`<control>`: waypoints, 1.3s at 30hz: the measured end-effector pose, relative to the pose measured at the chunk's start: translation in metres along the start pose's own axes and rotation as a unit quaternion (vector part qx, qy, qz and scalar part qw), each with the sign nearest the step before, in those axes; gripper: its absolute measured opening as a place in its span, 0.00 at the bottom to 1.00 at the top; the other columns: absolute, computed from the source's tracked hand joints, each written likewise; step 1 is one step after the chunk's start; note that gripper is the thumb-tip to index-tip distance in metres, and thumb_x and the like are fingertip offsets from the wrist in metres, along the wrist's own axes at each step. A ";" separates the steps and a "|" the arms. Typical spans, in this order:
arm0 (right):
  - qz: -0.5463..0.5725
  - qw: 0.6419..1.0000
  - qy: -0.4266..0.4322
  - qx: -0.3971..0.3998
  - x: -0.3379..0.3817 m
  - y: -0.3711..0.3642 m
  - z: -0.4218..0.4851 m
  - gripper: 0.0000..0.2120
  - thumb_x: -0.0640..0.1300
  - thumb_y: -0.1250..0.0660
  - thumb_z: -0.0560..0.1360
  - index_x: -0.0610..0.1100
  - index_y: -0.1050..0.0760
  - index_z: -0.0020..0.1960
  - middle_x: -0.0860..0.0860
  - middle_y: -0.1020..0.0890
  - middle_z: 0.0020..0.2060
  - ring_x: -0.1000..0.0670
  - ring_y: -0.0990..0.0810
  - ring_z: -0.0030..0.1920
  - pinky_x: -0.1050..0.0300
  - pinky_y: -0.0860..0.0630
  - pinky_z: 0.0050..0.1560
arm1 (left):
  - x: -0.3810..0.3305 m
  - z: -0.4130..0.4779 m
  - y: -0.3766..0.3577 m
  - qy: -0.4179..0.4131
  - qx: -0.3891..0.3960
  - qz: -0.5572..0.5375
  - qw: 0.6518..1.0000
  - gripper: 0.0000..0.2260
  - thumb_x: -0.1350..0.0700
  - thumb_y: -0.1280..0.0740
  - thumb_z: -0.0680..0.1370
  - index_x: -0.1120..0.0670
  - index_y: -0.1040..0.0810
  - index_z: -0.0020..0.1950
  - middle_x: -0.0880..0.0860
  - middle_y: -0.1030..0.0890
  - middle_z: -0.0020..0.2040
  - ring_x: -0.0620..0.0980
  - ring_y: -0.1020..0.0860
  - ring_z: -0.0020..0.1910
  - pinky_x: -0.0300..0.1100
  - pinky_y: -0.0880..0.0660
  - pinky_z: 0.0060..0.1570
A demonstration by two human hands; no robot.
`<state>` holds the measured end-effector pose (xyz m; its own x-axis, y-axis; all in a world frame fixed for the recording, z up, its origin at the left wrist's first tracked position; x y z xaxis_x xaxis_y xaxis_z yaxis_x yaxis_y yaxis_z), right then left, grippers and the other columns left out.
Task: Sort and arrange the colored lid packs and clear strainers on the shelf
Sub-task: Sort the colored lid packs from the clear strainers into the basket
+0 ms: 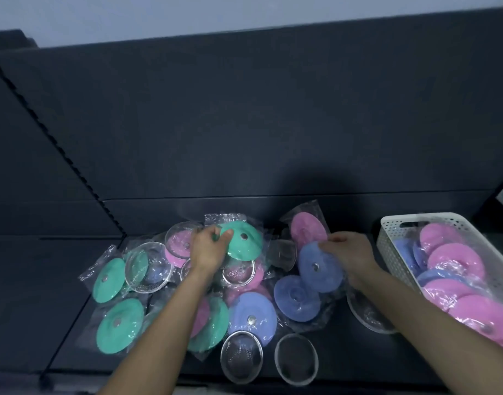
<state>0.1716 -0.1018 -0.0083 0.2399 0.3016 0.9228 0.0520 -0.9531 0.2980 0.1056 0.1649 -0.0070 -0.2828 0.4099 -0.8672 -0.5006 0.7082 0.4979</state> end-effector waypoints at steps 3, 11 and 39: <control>0.015 1.000 0.002 -0.007 -0.001 0.001 -0.001 0.10 0.34 0.28 0.68 0.44 0.21 0.31 0.47 0.22 0.32 0.50 0.24 0.35 0.56 0.27 0.40 | 0.000 0.009 -0.001 0.017 0.031 0.025 0.999 0.14 0.52 0.31 0.76 0.57 0.29 0.37 0.53 0.29 0.32 0.49 0.33 0.31 0.41 0.37 0.30; 0.072 0.994 0.039 -0.076 -0.002 0.014 -0.003 0.06 0.35 0.31 0.71 0.33 0.22 0.37 0.46 0.25 0.32 0.51 0.29 0.36 0.58 0.32 0.37 | 0.000 0.016 0.000 -0.025 0.016 0.020 0.999 0.15 0.54 0.28 0.74 0.55 0.28 0.30 0.52 0.28 0.29 0.49 0.33 0.28 0.40 0.37 0.29; 0.152 0.972 0.052 -0.169 -0.020 0.191 -0.004 0.19 0.35 0.29 0.71 0.46 0.35 0.30 0.49 0.33 0.26 0.52 0.37 0.27 0.61 0.39 0.26 | -0.159 -0.078 -0.152 -0.095 0.103 -0.212 0.967 0.04 0.59 0.28 0.73 0.53 0.21 0.39 0.48 0.21 0.34 0.44 0.26 0.34 0.39 0.28 0.34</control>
<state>0.1728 -0.2894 0.0311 0.0949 0.0247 0.9952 -0.3321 -0.9416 0.0551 0.1627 -0.0526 0.0545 0.0773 0.1428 -0.9867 -0.3593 0.9272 0.1060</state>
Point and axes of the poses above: each hand's wrist, its own z-axis towards the middle knuckle, its own y-axis out of the back of the hand, x = y × z, the point moved 2 cm from there along z, towards the middle knuckle
